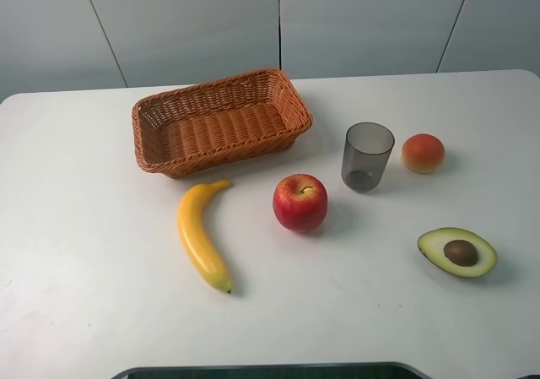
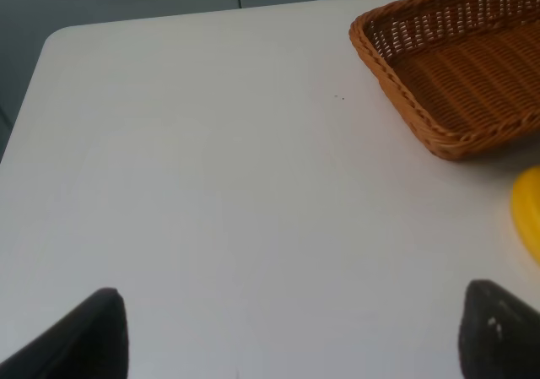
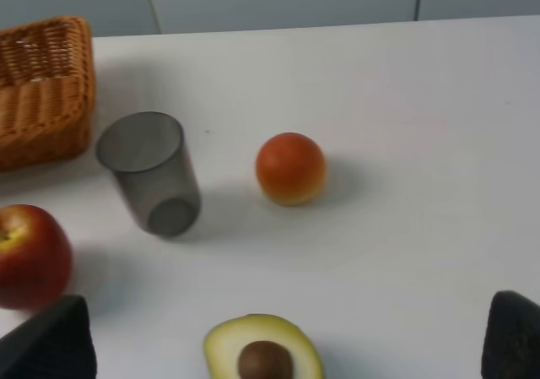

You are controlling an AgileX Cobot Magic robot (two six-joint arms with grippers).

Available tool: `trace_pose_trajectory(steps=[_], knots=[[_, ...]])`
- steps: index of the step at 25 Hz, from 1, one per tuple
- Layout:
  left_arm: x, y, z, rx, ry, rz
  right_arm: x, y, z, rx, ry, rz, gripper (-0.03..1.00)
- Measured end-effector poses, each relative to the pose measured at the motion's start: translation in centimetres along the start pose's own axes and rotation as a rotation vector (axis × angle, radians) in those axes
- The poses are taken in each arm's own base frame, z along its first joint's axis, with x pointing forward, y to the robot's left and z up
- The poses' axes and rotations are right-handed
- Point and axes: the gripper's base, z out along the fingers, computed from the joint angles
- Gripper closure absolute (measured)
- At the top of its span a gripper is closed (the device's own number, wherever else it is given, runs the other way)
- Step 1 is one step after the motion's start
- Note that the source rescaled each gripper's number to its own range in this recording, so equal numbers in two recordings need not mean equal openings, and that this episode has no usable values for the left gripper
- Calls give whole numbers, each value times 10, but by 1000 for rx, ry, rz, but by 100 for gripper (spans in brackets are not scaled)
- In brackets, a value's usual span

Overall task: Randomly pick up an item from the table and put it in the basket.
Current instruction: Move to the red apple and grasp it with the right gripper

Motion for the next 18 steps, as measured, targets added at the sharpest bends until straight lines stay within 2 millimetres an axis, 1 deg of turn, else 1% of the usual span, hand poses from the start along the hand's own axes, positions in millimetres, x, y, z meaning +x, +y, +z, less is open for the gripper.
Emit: trace_pose_trajectory(steps=[5, 9, 14, 18], knots=[[0, 0, 0, 0, 0, 0, -3, 2, 3, -26, 17, 22, 2], [0, 0, 0, 0, 0, 0, -14, 2, 22, -36, 147, 5, 2], [0, 0, 0, 0, 0, 0, -43, 6, 45, -109, 260, -112, 2], [0, 0, 0, 0, 0, 0, -66, 8, 67, -170, 334, -221, 2]])
